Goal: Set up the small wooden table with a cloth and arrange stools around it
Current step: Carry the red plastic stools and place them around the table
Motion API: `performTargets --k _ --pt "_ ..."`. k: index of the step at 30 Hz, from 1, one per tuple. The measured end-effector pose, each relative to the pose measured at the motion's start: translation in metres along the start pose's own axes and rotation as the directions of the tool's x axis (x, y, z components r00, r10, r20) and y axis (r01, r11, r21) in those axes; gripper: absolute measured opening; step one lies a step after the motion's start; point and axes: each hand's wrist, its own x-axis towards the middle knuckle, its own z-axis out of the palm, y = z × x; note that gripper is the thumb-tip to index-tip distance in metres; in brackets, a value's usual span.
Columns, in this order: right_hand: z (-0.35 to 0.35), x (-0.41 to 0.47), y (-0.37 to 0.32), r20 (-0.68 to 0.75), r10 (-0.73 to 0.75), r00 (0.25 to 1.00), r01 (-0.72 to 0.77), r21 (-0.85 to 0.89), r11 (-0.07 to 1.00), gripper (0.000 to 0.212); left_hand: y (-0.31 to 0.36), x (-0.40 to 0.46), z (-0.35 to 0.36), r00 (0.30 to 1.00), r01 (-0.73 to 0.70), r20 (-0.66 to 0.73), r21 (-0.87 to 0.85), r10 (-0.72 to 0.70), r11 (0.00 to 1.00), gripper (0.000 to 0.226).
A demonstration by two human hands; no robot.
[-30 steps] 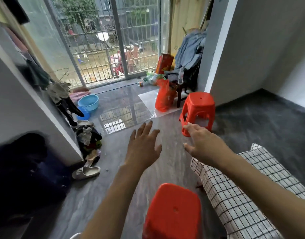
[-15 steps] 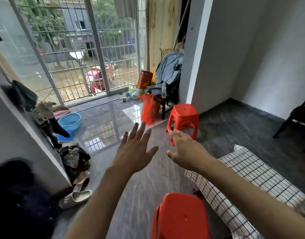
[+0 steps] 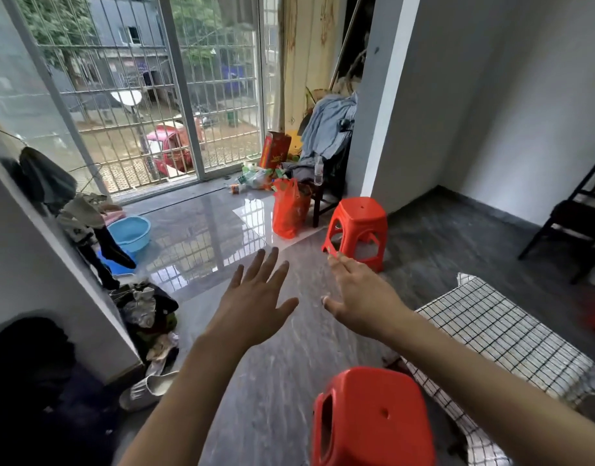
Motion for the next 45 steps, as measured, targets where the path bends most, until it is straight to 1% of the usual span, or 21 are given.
performTargets --k 5,8,12,17,22,30,32,36,41,45 --pt "0.013 0.037 0.000 -0.054 0.036 0.998 -0.036 0.010 0.999 0.082 -0.025 0.022 0.007 0.999 -0.014 0.039 -0.014 0.015 1.000 0.073" --pt "0.026 0.066 0.001 -0.047 0.062 0.997 -0.060 0.025 0.998 0.084 -0.041 0.048 0.011 0.997 -0.026 0.079 0.002 0.026 1.000 0.074" --pt "0.042 0.114 0.007 -0.013 0.093 0.996 -0.092 0.060 0.994 0.086 -0.061 0.103 0.011 0.995 -0.039 0.095 0.033 0.036 0.999 0.075" --pt "0.042 0.182 0.035 0.000 0.127 0.992 -0.127 0.060 0.990 0.087 -0.074 0.182 0.004 0.988 -0.096 0.122 0.029 0.092 0.995 0.073" --pt "0.037 0.249 0.062 0.009 0.150 0.989 -0.150 0.065 0.987 0.087 -0.088 0.259 -0.002 0.990 -0.102 0.099 0.024 0.099 0.995 0.071" --pt "0.033 0.326 0.097 0.028 0.208 0.978 -0.209 0.053 0.976 0.089 -0.115 0.344 0.002 0.984 -0.110 0.139 0.005 0.108 0.994 0.071" --pt "0.031 0.349 0.105 0.038 0.235 0.971 -0.237 0.054 0.970 0.089 -0.121 0.366 0.003 0.982 -0.129 0.137 0.005 0.127 0.992 0.070" --pt "0.035 0.396 0.108 0.049 0.273 0.961 -0.276 0.074 0.958 0.088 -0.143 0.412 0.007 0.973 -0.189 0.145 0.063 0.179 0.980 0.070" --pt "0.038 0.466 0.107 0.061 0.301 0.952 -0.305 0.067 0.950 0.089 -0.185 0.483 0.001 0.963 -0.245 0.128 0.053 0.237 0.968 0.070" --pt "0.032 0.526 0.103 0.049 0.373 0.927 -0.375 0.059 0.925 0.087 -0.225 0.539 -0.016 0.952 -0.291 0.111 0.052 0.284 0.955 0.070"
